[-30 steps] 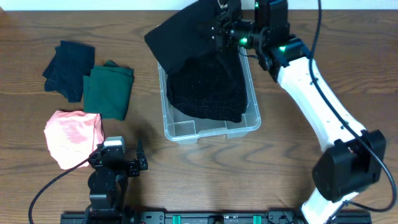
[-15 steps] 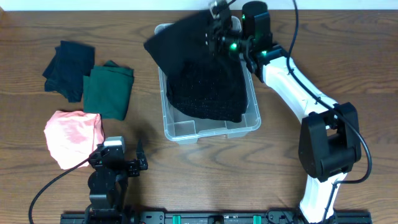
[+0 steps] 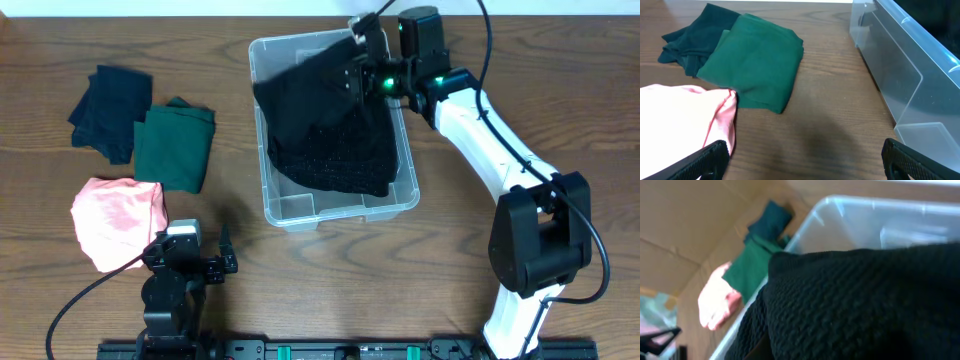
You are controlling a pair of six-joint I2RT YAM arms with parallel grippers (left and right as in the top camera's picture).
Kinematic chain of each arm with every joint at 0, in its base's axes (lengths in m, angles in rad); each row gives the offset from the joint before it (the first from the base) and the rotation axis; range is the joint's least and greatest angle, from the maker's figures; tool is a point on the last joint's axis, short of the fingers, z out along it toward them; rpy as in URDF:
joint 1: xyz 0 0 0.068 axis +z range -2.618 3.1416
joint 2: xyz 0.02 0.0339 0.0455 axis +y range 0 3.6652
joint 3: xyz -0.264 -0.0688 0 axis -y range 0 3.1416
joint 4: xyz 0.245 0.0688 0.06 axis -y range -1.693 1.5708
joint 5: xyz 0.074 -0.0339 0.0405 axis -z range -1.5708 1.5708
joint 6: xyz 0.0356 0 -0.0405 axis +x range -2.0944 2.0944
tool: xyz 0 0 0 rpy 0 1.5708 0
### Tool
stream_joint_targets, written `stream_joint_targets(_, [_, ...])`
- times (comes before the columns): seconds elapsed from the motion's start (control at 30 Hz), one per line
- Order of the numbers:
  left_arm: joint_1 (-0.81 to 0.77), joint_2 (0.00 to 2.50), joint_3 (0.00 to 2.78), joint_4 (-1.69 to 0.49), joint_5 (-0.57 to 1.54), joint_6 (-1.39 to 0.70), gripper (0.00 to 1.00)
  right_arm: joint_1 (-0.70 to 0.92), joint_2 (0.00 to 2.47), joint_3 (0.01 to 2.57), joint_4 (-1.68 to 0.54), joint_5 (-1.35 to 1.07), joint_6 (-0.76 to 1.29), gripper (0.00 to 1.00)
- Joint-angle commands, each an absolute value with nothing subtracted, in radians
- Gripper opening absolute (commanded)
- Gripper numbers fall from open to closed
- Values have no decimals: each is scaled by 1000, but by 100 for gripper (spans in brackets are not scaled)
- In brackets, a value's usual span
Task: Pack container
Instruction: 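Carry the black cloth over the bin and lower it onto the sweater, then release the black cloth and press it down into the bin with the right gripper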
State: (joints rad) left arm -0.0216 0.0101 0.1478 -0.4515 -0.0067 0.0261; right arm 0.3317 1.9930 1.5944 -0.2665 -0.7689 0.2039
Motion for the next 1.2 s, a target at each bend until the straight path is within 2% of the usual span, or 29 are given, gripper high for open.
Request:
stream_joint_targets(0.0, [-19,4,130,-454,-8,21,98,364,1977,1564,-282,-768,107,1])
stream_joint_targets(0.07, [-19,4,130,-454,-8,21,98,374,1977,1546,-295,-784,107,3])
stream_joint_targets(0.13, [-19,4,130,-454,-8,21,98,380,1977,1542,-318,-790,107,20])
stream_joint_targets(0.3, [-19,4,130,-454,-8,21,98,381,1944,1542,-335,-797,108,47])
stream_joint_targets(0.4, [-19,4,130,-454,-8,21,98,374,1898,1542,-339,-796,106,57])
stream_joint_targets(0.5, [-19,4,130,-454,-8,21,98,368,1832,1542,-345,-782,86,61])
stream_joint_targets(0.57, [-19,4,130,-454,-8,21,98,366,1781,1542,-347,-757,76,69])
stream_joint_targets(0.7, [-19,4,130,-454,-8,21,98,367,1690,1542,-362,-623,70,74])
stream_joint_targets(0.8, [-19,4,130,-454,-8,21,98,368,1654,1542,-388,-505,70,75])
stream_joint_targets(0.97, [-19,4,130,-454,-8,21,98,369,1672,1542,-425,-467,75,72])
stream_joint_targets(1.0, [-19,4,130,-454,-8,21,98,373,1682,1542,-429,-466,77,69])
stream_joint_targets(1.07, [-19,4,130,-454,-8,21,98,379,1706,1542,-432,-465,77,54])
stream_joint_targets(1.17, [-19,4,130,-454,-8,21,98,392,1752,1542,-436,-422,77,38])
